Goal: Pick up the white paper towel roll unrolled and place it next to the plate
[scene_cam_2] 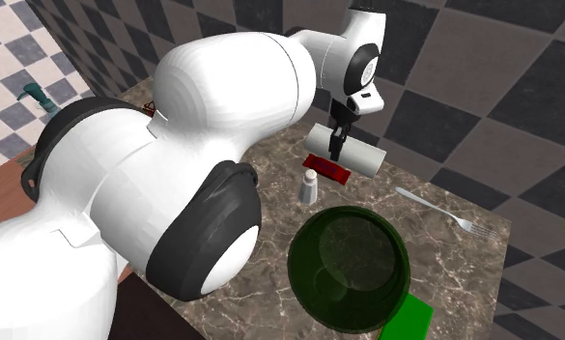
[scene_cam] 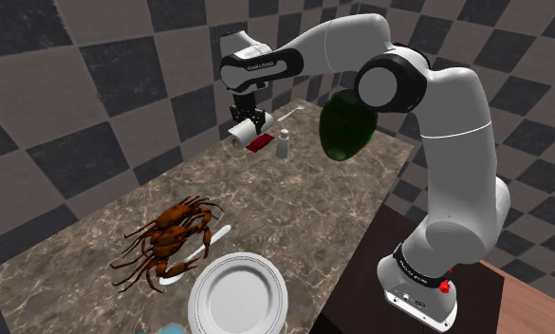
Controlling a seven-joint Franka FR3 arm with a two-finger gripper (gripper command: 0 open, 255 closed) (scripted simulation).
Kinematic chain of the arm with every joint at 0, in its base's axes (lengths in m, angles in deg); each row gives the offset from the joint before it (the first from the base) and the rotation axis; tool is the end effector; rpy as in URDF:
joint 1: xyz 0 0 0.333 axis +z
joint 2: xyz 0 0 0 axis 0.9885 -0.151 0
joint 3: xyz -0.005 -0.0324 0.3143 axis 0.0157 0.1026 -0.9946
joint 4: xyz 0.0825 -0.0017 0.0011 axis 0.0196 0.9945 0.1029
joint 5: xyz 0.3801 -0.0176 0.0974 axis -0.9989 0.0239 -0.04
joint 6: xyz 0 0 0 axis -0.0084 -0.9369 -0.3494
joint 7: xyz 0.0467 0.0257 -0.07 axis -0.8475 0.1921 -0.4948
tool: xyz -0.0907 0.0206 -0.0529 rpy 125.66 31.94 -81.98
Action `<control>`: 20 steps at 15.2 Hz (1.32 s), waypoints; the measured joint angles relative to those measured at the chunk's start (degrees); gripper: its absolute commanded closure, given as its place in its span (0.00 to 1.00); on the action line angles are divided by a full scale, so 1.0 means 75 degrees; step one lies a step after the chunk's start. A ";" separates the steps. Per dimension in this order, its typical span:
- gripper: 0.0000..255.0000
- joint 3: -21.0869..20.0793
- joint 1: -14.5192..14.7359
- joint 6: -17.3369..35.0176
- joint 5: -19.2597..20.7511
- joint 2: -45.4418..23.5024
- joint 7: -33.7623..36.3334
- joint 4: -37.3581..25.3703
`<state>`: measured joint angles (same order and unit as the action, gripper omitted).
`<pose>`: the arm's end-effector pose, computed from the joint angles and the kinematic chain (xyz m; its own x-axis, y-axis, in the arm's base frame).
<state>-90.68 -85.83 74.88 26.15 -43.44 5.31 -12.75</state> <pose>0.7144 0.0078 0.3423 0.2568 -0.9634 0.0763 -0.9565 -0.2421 0.1628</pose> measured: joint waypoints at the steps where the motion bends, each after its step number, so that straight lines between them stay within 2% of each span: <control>1: 1.00 -0.0002 -0.0002 -0.0032 -0.0004 0.0027 -0.0007 -0.0001; 20: 1.00 -0.0030 0.0072 -0.1744 -0.0081 0.0283 -0.0241 -0.1479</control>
<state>-90.91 -85.29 61.80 25.54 -41.32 3.50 -23.84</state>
